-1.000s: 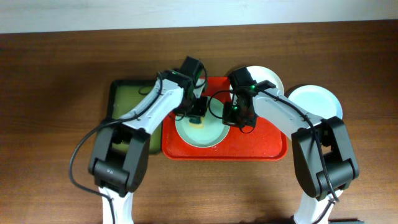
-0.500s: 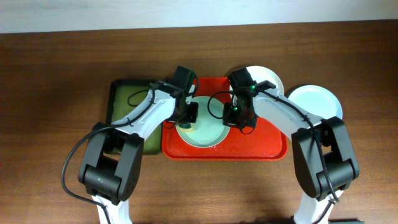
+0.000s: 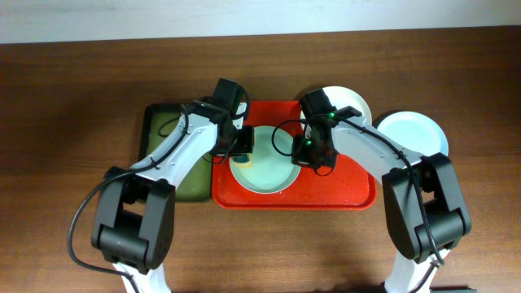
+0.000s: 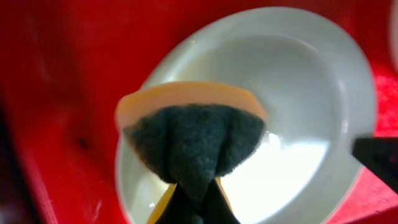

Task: Clean dirty plates on tray and stack at the side
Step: 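Scrub the white plate with the sponge while the right gripper holds its rim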

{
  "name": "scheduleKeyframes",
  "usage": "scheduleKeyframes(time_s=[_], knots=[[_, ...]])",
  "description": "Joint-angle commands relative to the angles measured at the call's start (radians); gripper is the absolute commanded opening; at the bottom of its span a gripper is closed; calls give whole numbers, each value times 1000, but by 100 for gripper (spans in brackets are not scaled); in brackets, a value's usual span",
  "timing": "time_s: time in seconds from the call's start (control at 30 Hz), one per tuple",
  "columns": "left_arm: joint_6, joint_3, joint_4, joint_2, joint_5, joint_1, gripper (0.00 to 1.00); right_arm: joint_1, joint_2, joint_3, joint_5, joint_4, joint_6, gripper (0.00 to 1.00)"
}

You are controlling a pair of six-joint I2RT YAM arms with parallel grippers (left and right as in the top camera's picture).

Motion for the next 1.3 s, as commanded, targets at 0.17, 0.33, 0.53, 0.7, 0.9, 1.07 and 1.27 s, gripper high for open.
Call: scheduleKeyframes(time_s=[0.17,0.33,0.53,0.7,0.9,1.07,1.27], knots=[[18,20,-29,-28,-108,0,0,2,2,-23,-106,-3,97,4],[30,16,-31,-28,-109,-5,0,40,2,-23,-94,30,97,4],[32,-85,62,-26,-168,-8,0,42,2,-23,-86,30,97,4],[89,-172,150,-24,-96,-8,0,42,2,-23,-71,30,96,4],[179,-127,129,-17,92,-5,0,42,2,-23,-71,38,97,4],[161,-87,102,-56,-119,-5,0,42,2,-23,-71,41,96,4],[141,-111,150,103,1,-75,0,42,2,-23,-72,40,96,4]])
